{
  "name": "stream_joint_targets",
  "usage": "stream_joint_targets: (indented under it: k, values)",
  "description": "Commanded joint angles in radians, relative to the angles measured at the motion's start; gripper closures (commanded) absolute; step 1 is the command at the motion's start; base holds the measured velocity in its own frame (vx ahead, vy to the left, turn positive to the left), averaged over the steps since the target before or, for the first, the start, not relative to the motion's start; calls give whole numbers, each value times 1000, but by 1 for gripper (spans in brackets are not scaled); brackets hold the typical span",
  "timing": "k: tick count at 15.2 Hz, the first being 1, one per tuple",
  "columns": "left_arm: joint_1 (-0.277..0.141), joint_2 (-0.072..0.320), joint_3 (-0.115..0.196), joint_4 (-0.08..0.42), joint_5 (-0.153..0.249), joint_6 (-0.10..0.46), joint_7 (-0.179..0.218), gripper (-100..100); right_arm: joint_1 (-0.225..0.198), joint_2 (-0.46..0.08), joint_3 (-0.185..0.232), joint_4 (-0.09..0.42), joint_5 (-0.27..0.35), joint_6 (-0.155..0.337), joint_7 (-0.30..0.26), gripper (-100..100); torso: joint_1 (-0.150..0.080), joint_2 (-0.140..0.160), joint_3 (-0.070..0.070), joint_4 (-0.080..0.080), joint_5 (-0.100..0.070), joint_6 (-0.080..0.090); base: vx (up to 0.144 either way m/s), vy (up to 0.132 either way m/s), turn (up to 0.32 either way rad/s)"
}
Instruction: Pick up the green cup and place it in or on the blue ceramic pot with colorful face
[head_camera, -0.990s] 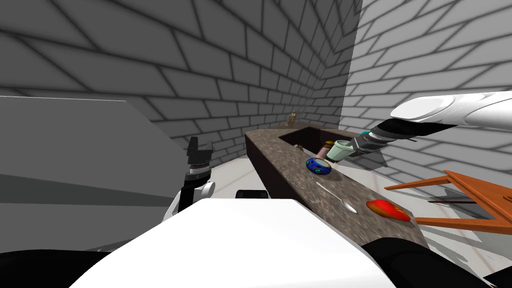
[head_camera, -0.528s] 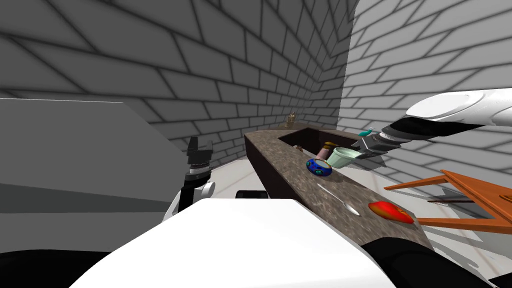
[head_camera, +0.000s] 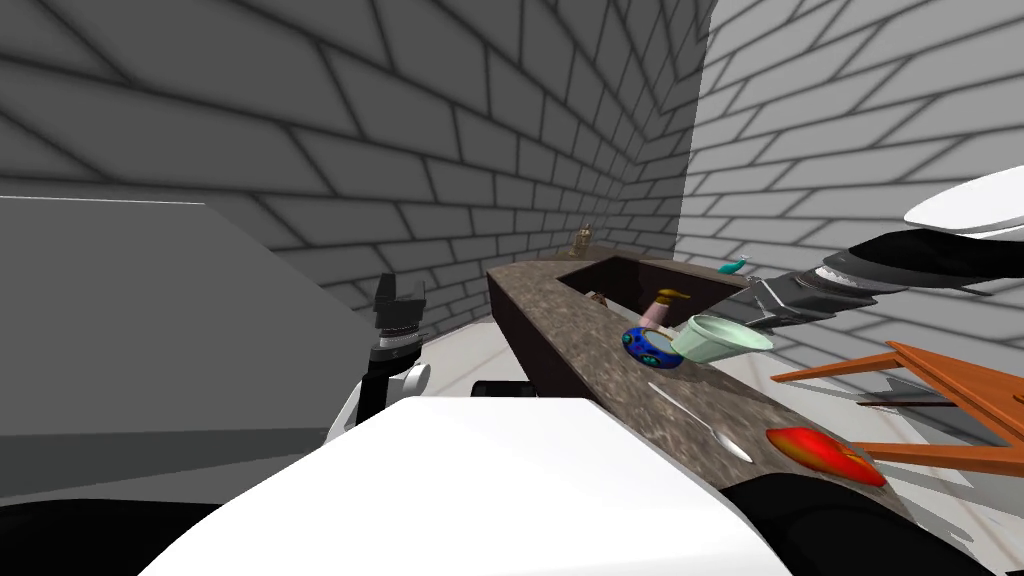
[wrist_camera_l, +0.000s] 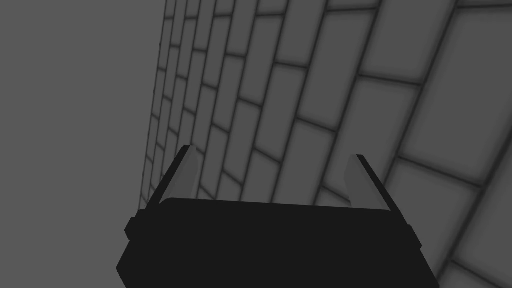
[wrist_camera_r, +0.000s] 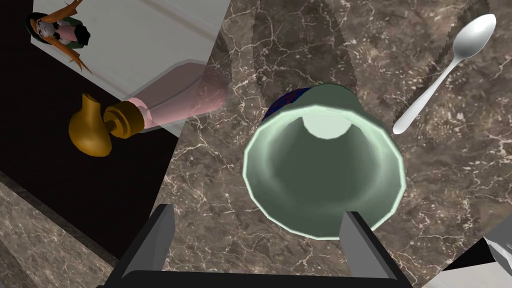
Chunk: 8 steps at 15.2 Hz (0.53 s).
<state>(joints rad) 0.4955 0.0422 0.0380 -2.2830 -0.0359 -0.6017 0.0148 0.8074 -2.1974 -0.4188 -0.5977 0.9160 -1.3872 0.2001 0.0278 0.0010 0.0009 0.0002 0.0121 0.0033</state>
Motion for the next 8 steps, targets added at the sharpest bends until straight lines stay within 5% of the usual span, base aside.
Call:
stream_joint_targets:
  k: [1, 4, 5, 8]
  values:
    - [0, 0, 0, 0, 0, 0, 0, 0, -14, 19, 5, 30, 5, -26, 45, -100, 0, 0, 0, 0, 0, 0, 94, 12, -29]
    - [0, 0, 0, 0, 0, 0, 0, 0, -43, 49, 14, 66, 18, -63, 104, -100, 0, 0, 0, 0, 0, 0, 125, 28, -40]
    - [0, 0, 0, 0, 0, 0, 0, 0, -16, 32, 6, 57, 2, -44, 77, -100, 1, -1, -1, 0, 0, 0, 84, 25, -18]
    - [0, 0, 0, 0, 0, 0, 0, 0, -12, 32, 4, 64, -1, -50, 87, -100, -1, 4, 2, 1, 0, 0, 16, 5, 1]
